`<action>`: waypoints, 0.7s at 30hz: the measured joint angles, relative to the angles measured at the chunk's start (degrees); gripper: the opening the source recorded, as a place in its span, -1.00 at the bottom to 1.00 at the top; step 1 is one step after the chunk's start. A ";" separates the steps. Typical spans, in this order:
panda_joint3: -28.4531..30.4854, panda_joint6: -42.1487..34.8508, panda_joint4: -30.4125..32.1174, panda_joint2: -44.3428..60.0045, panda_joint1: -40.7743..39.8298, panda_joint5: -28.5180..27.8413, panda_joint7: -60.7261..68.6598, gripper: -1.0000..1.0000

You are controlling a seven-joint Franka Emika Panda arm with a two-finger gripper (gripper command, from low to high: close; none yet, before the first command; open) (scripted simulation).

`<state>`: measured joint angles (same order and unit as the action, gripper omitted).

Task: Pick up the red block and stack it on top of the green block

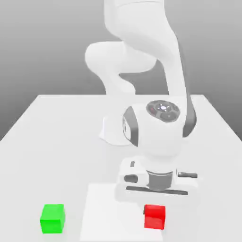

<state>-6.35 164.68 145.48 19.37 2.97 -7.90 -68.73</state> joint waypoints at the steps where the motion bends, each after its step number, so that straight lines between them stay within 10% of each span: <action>1: -0.50 -1.14 0.22 -1.37 -0.38 0.57 0.42 -1.00; 17: 12.05 -9.55 -3.57 -6.08 -17.67 11.13 2.49 -1.00; 18: 11.92 -7.86 -3.75 -4.20 -18.03 11.69 2.82 1.00; 21: 11.92 -7.86 -3.75 -4.20 -18.03 11.69 2.82 1.00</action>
